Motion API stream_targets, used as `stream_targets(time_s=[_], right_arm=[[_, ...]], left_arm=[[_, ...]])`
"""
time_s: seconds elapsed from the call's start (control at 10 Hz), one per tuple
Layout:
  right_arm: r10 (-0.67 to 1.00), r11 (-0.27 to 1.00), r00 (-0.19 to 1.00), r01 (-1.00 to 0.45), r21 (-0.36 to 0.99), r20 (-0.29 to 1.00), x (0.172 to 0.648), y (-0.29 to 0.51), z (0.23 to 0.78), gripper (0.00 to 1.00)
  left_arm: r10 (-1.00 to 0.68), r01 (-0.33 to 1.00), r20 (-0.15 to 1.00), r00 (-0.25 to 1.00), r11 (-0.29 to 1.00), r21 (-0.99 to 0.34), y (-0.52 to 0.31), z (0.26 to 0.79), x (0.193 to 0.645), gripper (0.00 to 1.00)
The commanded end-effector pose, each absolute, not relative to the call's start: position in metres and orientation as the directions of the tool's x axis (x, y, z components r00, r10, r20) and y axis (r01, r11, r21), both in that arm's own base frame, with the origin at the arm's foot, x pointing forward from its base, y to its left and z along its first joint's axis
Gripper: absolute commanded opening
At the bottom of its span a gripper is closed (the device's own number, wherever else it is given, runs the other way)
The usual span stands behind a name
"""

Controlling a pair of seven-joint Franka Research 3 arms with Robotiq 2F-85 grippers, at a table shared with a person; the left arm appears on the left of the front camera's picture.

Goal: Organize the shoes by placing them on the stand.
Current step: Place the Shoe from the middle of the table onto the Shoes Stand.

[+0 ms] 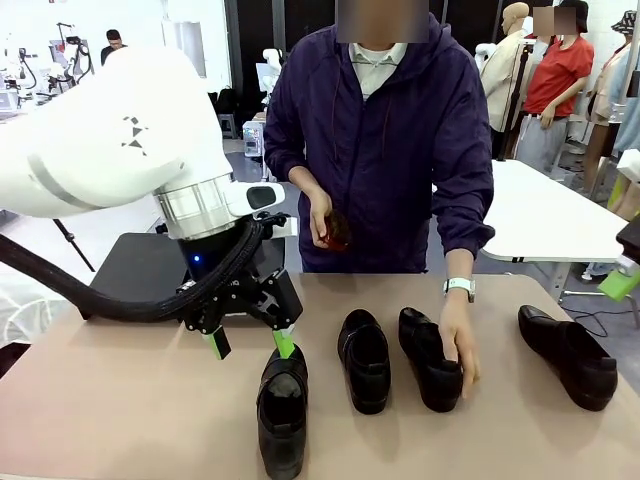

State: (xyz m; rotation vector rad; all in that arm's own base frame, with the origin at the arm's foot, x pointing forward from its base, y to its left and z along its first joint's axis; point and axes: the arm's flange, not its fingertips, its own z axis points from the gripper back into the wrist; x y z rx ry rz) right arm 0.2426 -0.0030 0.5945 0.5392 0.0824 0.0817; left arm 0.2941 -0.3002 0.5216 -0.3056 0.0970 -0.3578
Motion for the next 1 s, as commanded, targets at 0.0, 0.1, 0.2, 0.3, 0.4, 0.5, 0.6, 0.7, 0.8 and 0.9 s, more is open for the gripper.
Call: stream_targets(time_s=[0.0, 0.1, 0.2, 0.3, 0.4, 0.5, 0.6, 0.7, 0.8, 0.9], right_arm=[[0.123, 0.839, 0.991, -0.078, 0.539, -0.049, 0.244, -0.005, 0.598, 1.00], [0.123, 0.839, 0.991, -0.078, 0.539, -0.049, 0.244, -0.005, 0.598, 1.00], [0.123, 0.839, 0.991, -0.078, 0.539, -0.049, 0.244, -0.005, 0.598, 1.00], [0.123, 0.839, 0.991, -0.078, 0.539, -0.049, 0.244, -0.005, 0.598, 1.00], [0.123, 0.839, 0.991, -0.078, 0.539, -0.049, 0.244, -0.005, 0.598, 1.00], [0.123, 0.839, 0.991, -0.078, 0.539, -0.049, 0.244, -0.005, 0.598, 1.00], [0.123, 0.839, 0.991, -0.078, 0.539, -0.049, 0.244, -0.005, 0.598, 1.00], [0.123, 0.839, 0.991, -0.078, 0.539, -0.049, 0.244, -0.005, 0.598, 1.00], [0.123, 0.839, 0.991, -0.078, 0.539, -0.049, 0.244, -0.005, 0.598, 1.00], [0.123, 0.839, 0.991, -0.078, 0.539, -0.049, 0.244, -0.005, 0.598, 1.00]], left_arm=[[-0.085, 0.072, -0.041, 0.996, 0.963, -0.261, -0.296, 0.502, 0.291, 1.00], [-0.014, 0.009, -0.014, 1.000, 0.962, -0.274, -0.288, 0.495, 0.285, 1.00], [0.064, -0.059, 0.011, 0.998, 0.968, -0.244, -0.288, 0.486, 0.283, 1.00], [0.112, -0.101, 0.039, 0.993, 0.972, -0.213, -0.292, 0.471, 0.283, 1.00], [0.155, -0.140, 0.075, 0.985, 0.975, -0.175, -0.296, 0.454, 0.287, 1.00], [0.151, -0.137, 0.100, 0.984, 0.981, -0.135, -0.300, 0.439, 0.293, 1.00], [0.134, -0.123, 0.096, 0.986, 0.987, -0.106, -0.307, 0.426, 0.299, 1.00], [0.122, -0.109, 0.112, 0.986, 0.987, -0.116, -0.307, 0.419, 0.303, 1.00], [0.108, -0.098, 0.111, 0.988, 0.991, -0.093, -0.309, 0.409, 0.309, 1.00], [0.088, -0.078, 0.100, 0.991, 0.992, -0.098, -0.312, 0.401, 0.313, 1.00]])
